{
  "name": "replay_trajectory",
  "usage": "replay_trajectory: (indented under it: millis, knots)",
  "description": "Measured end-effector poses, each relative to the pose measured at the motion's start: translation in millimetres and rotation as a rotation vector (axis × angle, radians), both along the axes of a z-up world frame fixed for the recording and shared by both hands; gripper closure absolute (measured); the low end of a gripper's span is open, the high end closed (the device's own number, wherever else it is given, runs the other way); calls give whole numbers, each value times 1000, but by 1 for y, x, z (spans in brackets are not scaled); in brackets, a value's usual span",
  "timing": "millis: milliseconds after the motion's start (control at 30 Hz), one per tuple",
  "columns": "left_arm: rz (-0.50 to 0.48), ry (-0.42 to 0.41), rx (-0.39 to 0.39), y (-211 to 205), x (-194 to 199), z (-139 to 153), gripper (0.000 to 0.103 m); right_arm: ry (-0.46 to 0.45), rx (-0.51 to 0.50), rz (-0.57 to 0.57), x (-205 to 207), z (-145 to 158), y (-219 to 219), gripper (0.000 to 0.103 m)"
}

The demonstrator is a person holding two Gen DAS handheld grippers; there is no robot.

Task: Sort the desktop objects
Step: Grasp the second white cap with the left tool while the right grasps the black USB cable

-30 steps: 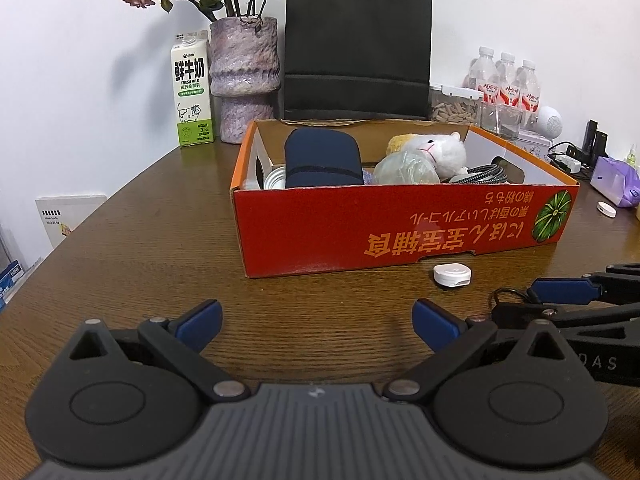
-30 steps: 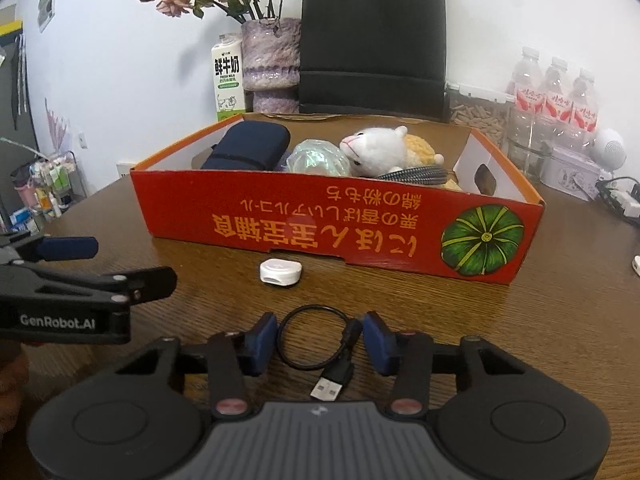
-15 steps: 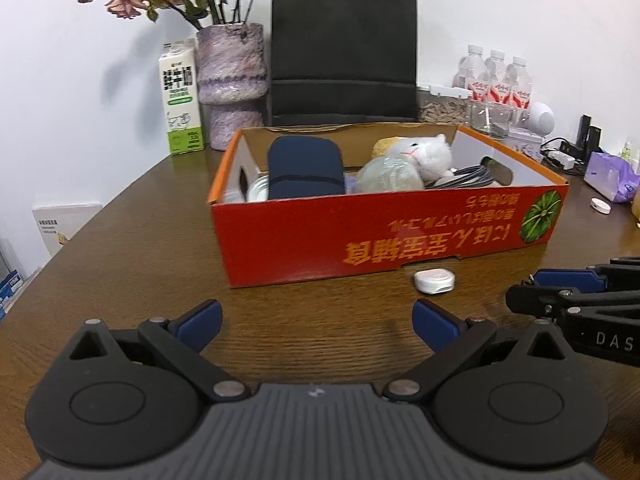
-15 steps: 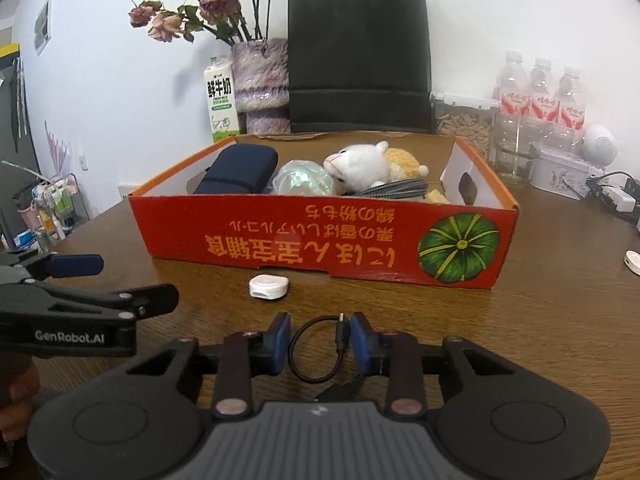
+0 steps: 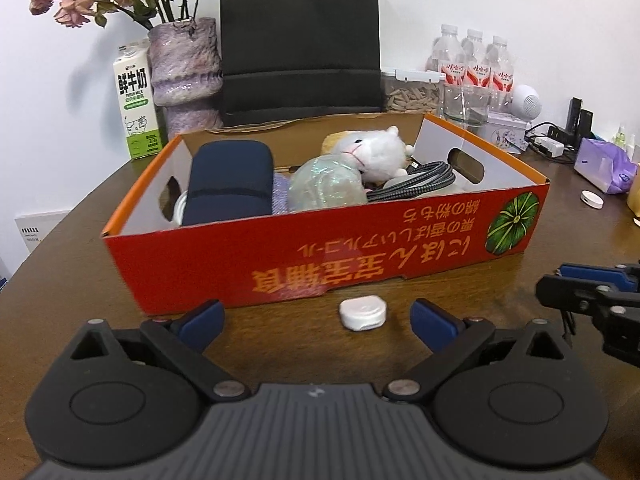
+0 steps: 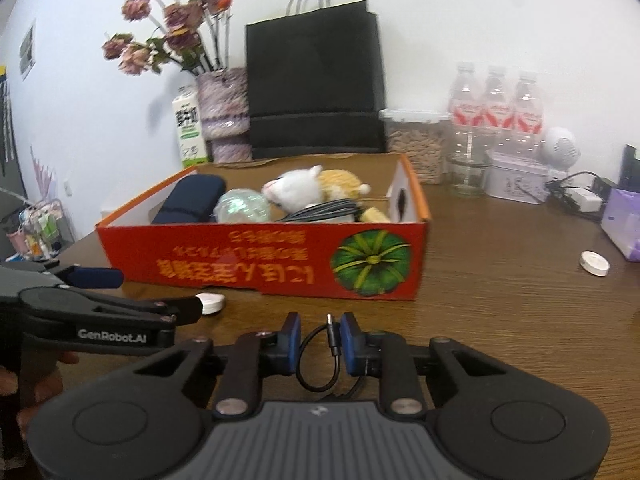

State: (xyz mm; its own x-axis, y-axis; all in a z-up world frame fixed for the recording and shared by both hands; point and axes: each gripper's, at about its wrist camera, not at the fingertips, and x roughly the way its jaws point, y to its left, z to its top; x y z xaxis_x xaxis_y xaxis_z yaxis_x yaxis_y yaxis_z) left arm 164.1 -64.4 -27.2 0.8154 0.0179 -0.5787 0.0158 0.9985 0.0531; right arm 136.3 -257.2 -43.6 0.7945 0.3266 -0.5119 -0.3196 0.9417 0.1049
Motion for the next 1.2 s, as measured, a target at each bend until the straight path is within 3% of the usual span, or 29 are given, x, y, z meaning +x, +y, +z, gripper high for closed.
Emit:
replay_trajectory:
  millis: [167, 233, 333, 667, 1200]
  knots:
    - [2, 30, -16, -8, 12, -5, 29, -1, 13, -7, 1, -1, -5, 83]
    - [5, 50, -28, -9, 16, -7, 54, 0, 11, -7, 2, -2, -4, 83]
    - [7, 59, -44, -10, 17, -9, 74, 2, 14, -7, 2, -3, -5, 83]
    - [1, 28, -63, -6, 5, -1, 74, -16, 10, -10, -1, -2, -2, 83]
    - [2, -57, -71, 7, -27, 23, 74, -93, 37, 9, -14, 15, 13, 93]
